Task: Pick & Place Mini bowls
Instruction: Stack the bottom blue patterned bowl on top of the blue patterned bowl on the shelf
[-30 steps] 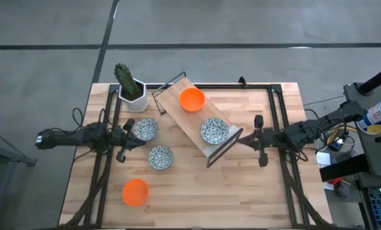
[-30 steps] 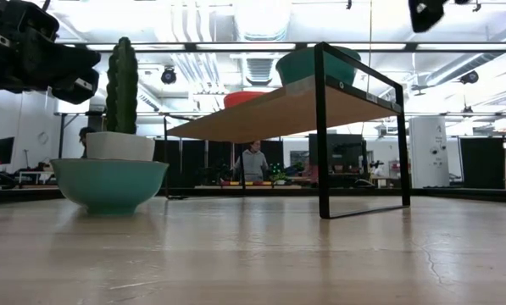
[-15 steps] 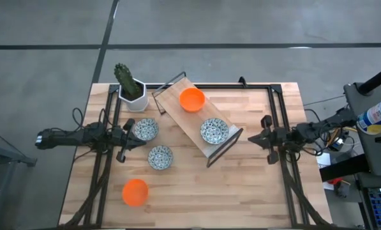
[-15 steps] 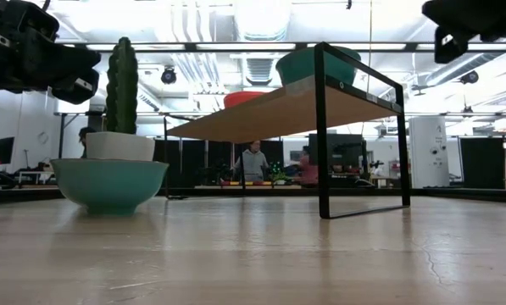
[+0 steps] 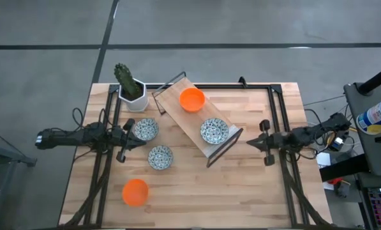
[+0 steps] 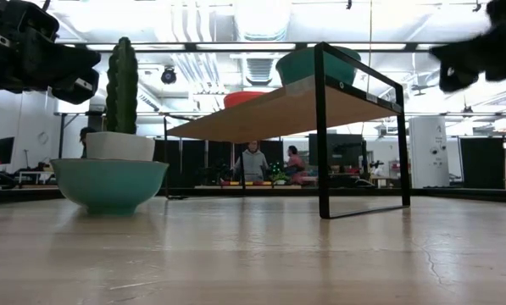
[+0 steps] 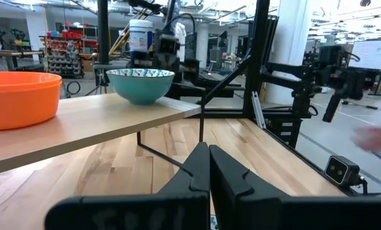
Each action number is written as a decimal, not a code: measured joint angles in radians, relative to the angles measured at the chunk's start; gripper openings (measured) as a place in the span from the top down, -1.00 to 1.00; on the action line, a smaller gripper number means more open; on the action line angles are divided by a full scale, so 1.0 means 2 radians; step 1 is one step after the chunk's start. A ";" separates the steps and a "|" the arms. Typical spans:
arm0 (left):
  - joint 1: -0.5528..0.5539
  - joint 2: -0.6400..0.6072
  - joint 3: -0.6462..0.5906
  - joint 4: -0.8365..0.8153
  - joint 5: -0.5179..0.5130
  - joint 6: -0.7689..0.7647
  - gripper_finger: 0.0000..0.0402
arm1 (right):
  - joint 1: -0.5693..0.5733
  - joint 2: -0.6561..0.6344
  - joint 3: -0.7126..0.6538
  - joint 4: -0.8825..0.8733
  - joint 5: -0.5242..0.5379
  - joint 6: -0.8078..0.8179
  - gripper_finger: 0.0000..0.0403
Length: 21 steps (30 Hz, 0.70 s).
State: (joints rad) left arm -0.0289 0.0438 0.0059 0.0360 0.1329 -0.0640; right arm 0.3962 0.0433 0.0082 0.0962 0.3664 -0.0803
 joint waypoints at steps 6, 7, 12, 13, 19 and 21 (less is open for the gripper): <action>0.000 0.000 0.000 0.000 0.000 0.000 1.00 | 0.000 0.026 0.001 -0.018 0.000 -0.003 0.96; 0.000 0.000 0.000 0.000 0.000 0.000 1.00 | 0.000 0.030 0.001 -0.019 0.000 -0.003 0.96; 0.000 0.000 0.000 0.008 0.002 -0.003 1.00 | 0.000 0.044 0.001 -0.018 0.000 -0.003 0.96; 0.000 0.000 0.000 0.010 0.002 -0.015 1.00 | 0.000 0.047 0.001 -0.018 0.000 -0.003 0.96; 0.000 0.000 0.000 0.022 0.003 -0.159 1.00 | 0.000 0.057 0.001 -0.018 0.000 -0.003 0.96; 0.000 0.000 0.000 0.033 -0.005 -0.166 1.00 | 0.000 0.059 0.001 -0.018 0.000 -0.002 0.96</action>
State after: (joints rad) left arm -0.0292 0.0441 0.0059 0.1021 0.1219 -0.3970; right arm 0.3962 0.1619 0.0093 0.0600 0.3660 -0.0843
